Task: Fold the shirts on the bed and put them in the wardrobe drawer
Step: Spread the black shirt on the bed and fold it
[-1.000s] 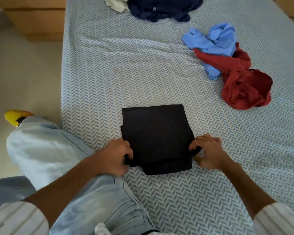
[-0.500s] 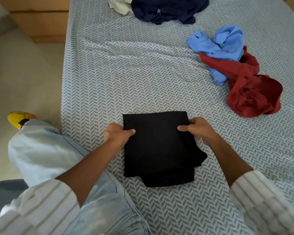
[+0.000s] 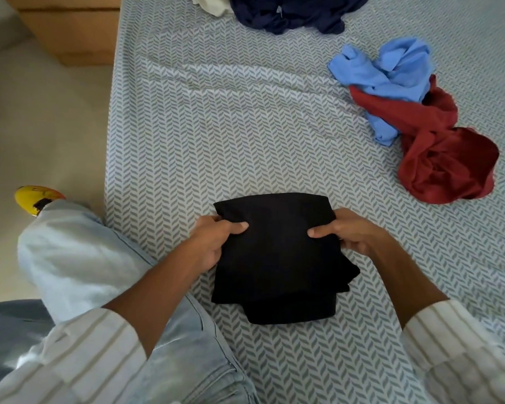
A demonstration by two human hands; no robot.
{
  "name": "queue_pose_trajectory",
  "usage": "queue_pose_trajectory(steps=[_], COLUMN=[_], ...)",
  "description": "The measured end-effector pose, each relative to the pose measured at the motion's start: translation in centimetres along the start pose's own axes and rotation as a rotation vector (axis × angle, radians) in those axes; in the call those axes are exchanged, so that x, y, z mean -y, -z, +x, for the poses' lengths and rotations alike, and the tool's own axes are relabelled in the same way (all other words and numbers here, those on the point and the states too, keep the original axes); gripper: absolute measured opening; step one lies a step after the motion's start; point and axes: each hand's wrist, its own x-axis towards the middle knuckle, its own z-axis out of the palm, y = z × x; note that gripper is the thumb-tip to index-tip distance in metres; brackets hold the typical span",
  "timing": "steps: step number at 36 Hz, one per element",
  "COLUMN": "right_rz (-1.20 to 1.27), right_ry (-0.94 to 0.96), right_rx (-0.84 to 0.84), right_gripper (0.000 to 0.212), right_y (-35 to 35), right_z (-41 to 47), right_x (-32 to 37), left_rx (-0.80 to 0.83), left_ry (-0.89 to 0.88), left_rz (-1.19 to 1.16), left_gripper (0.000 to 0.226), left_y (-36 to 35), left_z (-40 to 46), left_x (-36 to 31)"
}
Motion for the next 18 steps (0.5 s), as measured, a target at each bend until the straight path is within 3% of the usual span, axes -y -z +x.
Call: queue_pose_trajectory(steps=[4,7,12,18], right_rz=[0.019,0.044,0.062,-0.031], right_ry=[0.016,0.084,0.305,0.604], right_rx=[0.034,0.052,-0.002,-0.107], right_gripper=[0.051,0.051,0.045,0.041], right_y=[-0.3,-0.9,-2.0,-3.9], right_z=[-0.3,-0.9,-2.3,-3.5], right_x=[0.6,2.3,7.8,16.2], left_rx=[0.116,0.100,0.068,0.019], left_ry=[-0.002,-0.101,-0.362,-0.716], left_rz=[-0.032,-0.019,-0.047,-0.067], left_gripper=[0.041,0.042,0.047,0.032], left_y=[1.0,2.2,5.3,8.7], left_z=[-0.8,-1.8,-4.1,-6.5], left_x=[-0.7,-2.3,-6.9,-13.6])
